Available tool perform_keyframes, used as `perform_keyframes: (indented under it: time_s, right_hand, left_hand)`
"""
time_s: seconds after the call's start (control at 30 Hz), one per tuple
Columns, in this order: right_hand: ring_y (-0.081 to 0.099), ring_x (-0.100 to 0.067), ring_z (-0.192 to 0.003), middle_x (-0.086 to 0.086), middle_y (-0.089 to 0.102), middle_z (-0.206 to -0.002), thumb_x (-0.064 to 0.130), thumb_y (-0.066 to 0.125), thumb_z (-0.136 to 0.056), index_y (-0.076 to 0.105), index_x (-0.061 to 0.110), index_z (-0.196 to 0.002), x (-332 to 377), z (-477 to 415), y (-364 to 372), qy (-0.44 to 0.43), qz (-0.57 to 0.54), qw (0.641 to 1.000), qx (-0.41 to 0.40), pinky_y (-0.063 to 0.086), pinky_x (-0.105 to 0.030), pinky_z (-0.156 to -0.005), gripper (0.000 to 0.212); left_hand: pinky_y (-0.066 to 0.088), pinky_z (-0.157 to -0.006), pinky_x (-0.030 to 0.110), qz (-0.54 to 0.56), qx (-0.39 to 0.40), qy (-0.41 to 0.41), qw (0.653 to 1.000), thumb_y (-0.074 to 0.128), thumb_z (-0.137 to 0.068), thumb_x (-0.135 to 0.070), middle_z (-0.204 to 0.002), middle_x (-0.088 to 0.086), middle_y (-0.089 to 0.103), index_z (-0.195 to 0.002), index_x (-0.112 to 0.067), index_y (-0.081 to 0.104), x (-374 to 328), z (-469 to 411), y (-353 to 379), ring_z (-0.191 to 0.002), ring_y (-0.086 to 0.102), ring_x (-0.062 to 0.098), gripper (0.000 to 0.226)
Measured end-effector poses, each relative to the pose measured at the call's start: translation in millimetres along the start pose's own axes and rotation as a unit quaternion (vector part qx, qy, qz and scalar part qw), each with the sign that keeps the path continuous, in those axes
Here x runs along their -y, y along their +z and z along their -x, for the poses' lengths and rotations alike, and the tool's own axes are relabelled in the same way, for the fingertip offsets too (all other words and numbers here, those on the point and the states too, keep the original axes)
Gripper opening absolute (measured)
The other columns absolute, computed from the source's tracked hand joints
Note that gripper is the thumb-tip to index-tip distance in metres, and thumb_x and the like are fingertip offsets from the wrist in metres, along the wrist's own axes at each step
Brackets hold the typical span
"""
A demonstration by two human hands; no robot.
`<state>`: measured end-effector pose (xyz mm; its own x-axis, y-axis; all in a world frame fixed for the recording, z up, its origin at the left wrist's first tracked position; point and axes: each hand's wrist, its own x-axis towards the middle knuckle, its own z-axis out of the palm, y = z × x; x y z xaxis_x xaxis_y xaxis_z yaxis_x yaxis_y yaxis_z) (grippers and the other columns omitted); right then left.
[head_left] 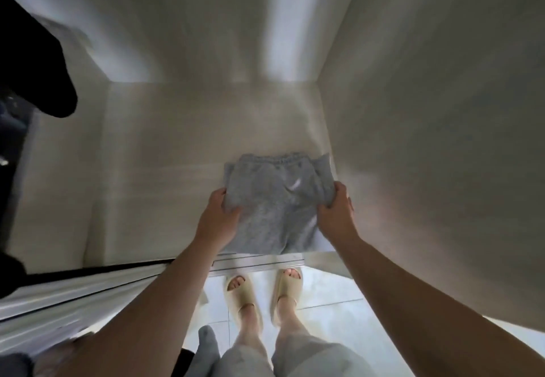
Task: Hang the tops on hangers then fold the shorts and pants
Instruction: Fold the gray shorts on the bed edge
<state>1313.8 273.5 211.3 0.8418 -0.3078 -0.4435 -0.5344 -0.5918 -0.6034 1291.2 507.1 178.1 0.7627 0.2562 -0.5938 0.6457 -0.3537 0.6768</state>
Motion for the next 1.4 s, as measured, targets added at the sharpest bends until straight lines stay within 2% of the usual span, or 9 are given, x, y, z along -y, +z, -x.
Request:
perform_keyframes:
  time_s: [0.1, 0.17, 0.3, 0.4, 0.5, 0.6, 0.83, 1.07, 1.4]
  right_hand:
    - [0.030, -0.037, -0.140, -0.011, 0.029, -0.155, 0.021, 0.062, -0.089, 0.023, 0.026, -0.154, -12.7, -0.6, 15.1, -0.016, 0.156, 0.988, -0.001, 0.030, -0.052, -0.113, 0.075]
    - [0.022, -0.034, -0.146, -0.007, 0.018, -0.162, 0.028, 0.063, -0.090, 0.022, 0.029, -0.156, -28.1, 6.2, 24.0, -0.066, 0.220, 0.973, 0.024, 0.023, -0.052, -0.118, 0.077]
    - [-0.006, -0.031, -0.154, -0.006, -0.006, -0.167, 0.045, 0.063, -0.091, 0.008, 0.032, -0.159, -70.1, 16.6, 40.7, -0.140, 0.366, 0.913, 0.109, 0.010, -0.054, -0.122, 0.089]
    - [-0.002, -0.034, -0.154, -0.009, -0.001, -0.168, 0.052, 0.073, -0.081, 0.015, 0.030, -0.159, -90.6, 18.6, 52.3, -0.186, 0.434, 0.874, 0.118, 0.015, -0.060, -0.119, 0.100]
    - [0.025, -0.043, -0.148, -0.018, 0.026, -0.162, 0.047, 0.083, -0.071, 0.041, 0.024, -0.152, -98.7, 12.9, 56.5, -0.223, 0.433, 0.869, 0.085, 0.029, -0.061, -0.114, 0.095]
    - [0.035, -0.047, -0.143, -0.022, 0.034, -0.158, 0.038, 0.080, -0.075, 0.051, 0.022, -0.146, -98.7, -2.3, 55.7, -0.256, 0.404, 0.877, 0.052, 0.035, -0.062, -0.111, 0.079]
    - [0.025, -0.043, -0.148, -0.018, 0.024, -0.163, 0.035, 0.070, -0.081, 0.041, 0.027, -0.152, -56.9, -65.0, 53.0, -0.245, 0.417, 0.875, 0.037, 0.025, -0.057, -0.118, 0.077]
    - [0.004, -0.036, -0.153, -0.015, 0.004, -0.167, 0.046, 0.041, -0.101, 0.014, 0.028, -0.160, 2.2, -157.4, 53.7, -0.268, 0.455, 0.849, 0.018, 0.004, -0.051, -0.121, 0.067]
    - [0.010, -0.036, -0.152, -0.016, 0.012, -0.165, 0.040, 0.046, -0.098, 0.020, 0.026, -0.158, 32.5, -197.6, 60.3, -0.268, 0.443, 0.855, 0.003, 0.005, -0.049, -0.122, 0.067]
  left_hand:
    - [0.045, -0.102, 0.046, -0.192, 0.001, -0.012, 0.981, 0.070, -0.084, -0.045, -0.138, 0.012, 0.052, -0.146, -0.027, 0.039, 14.0, -10.1, 15.1, -0.124, 0.051, 0.039, 0.072]
    - [0.038, -0.107, 0.049, -0.298, -0.020, 0.066, 0.952, 0.070, -0.083, -0.045, -0.153, 0.009, 0.035, -0.149, -0.028, 0.034, 25.9, -1.6, 25.9, -0.137, 0.035, 0.037, 0.077]
    - [0.032, -0.112, 0.054, -0.391, -0.020, 0.260, 0.883, 0.082, -0.071, -0.036, -0.160, 0.015, 0.031, -0.145, -0.027, 0.048, 50.9, 14.4, 43.5, -0.145, 0.029, 0.042, 0.082]
    - [0.030, -0.115, 0.057, -0.446, 0.014, 0.289, 0.847, 0.085, -0.064, -0.050, -0.163, 0.009, 0.027, -0.145, -0.035, 0.046, 62.0, 10.9, 52.5, -0.146, 0.028, 0.040, 0.091]
    - [0.028, -0.114, 0.057, -0.451, 0.010, 0.296, 0.842, 0.076, -0.072, -0.057, -0.165, 0.005, 0.023, -0.147, -0.038, 0.044, 72.1, 3.5, 58.3, -0.148, 0.025, 0.036, 0.083]
    - [0.027, -0.114, 0.058, -0.452, -0.006, 0.303, 0.839, 0.063, -0.082, -0.058, -0.165, 0.006, 0.023, -0.148, -0.039, 0.042, 70.6, -4.3, 64.1, -0.148, 0.026, 0.037, 0.072]
    - [0.023, -0.116, 0.057, -0.440, -0.037, 0.280, 0.853, 0.054, -0.089, -0.062, -0.166, 0.005, 0.021, -0.149, -0.040, 0.042, 24.4, -47.3, 70.3, -0.150, 0.022, 0.035, 0.064]
    - [0.017, -0.119, 0.053, -0.444, -0.052, 0.262, 0.855, 0.041, -0.096, -0.063, -0.168, 0.001, 0.008, -0.152, -0.042, 0.028, -40.7, -124.1, 63.7, -0.153, 0.008, 0.029, 0.062]
    - [0.017, -0.117, 0.055, -0.459, -0.051, 0.265, 0.846, 0.044, -0.097, -0.057, -0.167, 0.002, 0.009, -0.151, -0.042, 0.028, -73.2, -173.4, 54.2, -0.152, 0.007, 0.031, 0.059]
